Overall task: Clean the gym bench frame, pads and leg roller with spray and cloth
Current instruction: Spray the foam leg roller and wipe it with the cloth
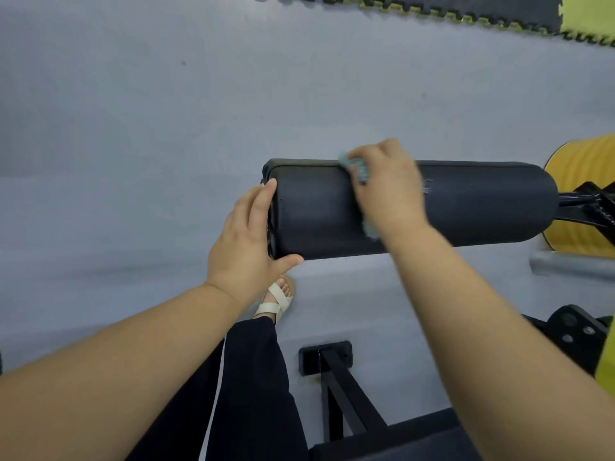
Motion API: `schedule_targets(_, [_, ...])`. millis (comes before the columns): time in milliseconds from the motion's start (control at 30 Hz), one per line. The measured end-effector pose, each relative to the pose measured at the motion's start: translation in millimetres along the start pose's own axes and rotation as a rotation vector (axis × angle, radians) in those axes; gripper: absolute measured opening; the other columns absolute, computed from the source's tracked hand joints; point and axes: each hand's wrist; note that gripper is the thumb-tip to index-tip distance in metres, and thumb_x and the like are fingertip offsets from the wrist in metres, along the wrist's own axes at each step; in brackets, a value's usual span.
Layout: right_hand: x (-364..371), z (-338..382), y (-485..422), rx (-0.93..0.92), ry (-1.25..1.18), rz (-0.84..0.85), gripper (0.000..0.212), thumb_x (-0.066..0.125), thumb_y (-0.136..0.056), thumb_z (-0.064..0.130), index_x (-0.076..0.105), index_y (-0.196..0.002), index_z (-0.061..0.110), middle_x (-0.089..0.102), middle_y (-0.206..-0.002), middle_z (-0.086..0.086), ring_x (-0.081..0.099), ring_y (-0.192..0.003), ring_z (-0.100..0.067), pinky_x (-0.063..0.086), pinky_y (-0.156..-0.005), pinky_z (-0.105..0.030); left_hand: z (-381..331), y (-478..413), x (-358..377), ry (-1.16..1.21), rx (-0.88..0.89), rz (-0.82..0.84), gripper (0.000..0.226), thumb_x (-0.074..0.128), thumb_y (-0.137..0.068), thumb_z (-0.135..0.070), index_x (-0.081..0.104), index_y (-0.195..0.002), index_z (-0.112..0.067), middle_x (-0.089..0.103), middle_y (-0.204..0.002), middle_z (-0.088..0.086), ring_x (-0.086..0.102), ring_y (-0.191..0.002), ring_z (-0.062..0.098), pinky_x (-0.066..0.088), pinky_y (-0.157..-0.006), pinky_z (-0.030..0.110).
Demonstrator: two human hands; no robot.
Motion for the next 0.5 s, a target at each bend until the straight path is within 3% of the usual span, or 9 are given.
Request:
schedule_targets(100, [-25.0,-63.5,2.7,0.295,0.155,-0.005,0.028,0.05,-0.094,0.021,0.061,-0.118,0.016,0.05,-0.121,-0.018,0.048,-0.106,-0.043,0.041,-0.091,-0.045,-5.7,2.5,-0.1,-0.016,0.002,-0.004,0.104,0.077,-0.064,-0.048,0.021,-0.147,-0.019,0.017,-0.155,0.005,0.025,-0.138,0.025,0.037,-0.106,0.042])
schedule_targets(167, [-31.3,-72.2,5.0,0.461,0.181,-0.041,0.029,0.046,-0.096,0.024,0.059,-0.121,0.017,0.047,-0.125,-0.016,0.046,-0.11,-0.04,0.038,-0.09,-0.043,-12.8,1.8,-3.3,-0.009,0.011,-0.07,0.094,0.06,-0.067,-0.065,0.033,-0.141,-0.014,0.019,-0.154,0.005,0.027,-0.138,0.027,0.033,-0.106,0.042])
schedule_targets(233, [-21.7,-53.4,1.1,0.537,0.192,-0.062,0.028,0.046,-0.095,0.023,0.06,-0.12,0.019,0.047,-0.125,-0.015,0.046,-0.109,-0.039,0.038,-0.088,-0.041,-20.1,-3.0,-4.6,-0.003,0.012,-0.166,0.081,0.048,-0.07,-0.065,0.044,-0.13,-0.01,0.028,-0.151,0.008,0.03,-0.135,0.032,0.034,-0.104,0.046])
schedule_targets(300, [-5.8,-13.7,1.1,0.429,0.174,-0.042,0.027,0.049,-0.092,0.021,0.062,-0.116,0.022,0.05,-0.121,-0.013,0.049,-0.105,-0.038,0.039,-0.085,-0.039,-30.2,-10.1,-2.1,-0.069,0.097,-0.232,0.071,0.05,-0.07,-0.058,0.045,-0.122,-0.009,0.038,-0.143,0.015,0.036,-0.131,0.037,0.038,-0.101,0.049])
schedule_targets(400, [11.1,38.0,13.8,0.051,-0.051,-0.066,0.025,0.058,-0.082,0.014,0.069,-0.104,0.018,0.058,-0.103,-0.013,0.054,-0.084,-0.036,0.043,-0.073,-0.04,-47.6,-19.2,4.8,-0.166,0.279,-0.247,0.065,0.055,-0.065,-0.05,0.042,-0.115,-0.01,0.052,-0.126,0.016,0.041,-0.119,0.03,0.041,-0.096,0.044])
schedule_targets(500, [1.3,10.4,23.1,-0.203,-0.18,-0.065,0.025,0.056,-0.081,0.017,0.071,-0.1,0.013,0.061,-0.091,-0.013,0.056,-0.072,-0.034,0.048,-0.065,-0.04,-53.7,-19.0,9.0,-0.231,0.389,-0.209,0.068,0.057,-0.064,-0.049,0.042,-0.117,-0.01,0.054,-0.12,0.014,0.04,-0.113,0.028,0.041,-0.094,0.042])
Point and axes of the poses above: each hand's wrist, its own y-axis away from the middle knuckle, its own x-axis out of the palm, z = x × y
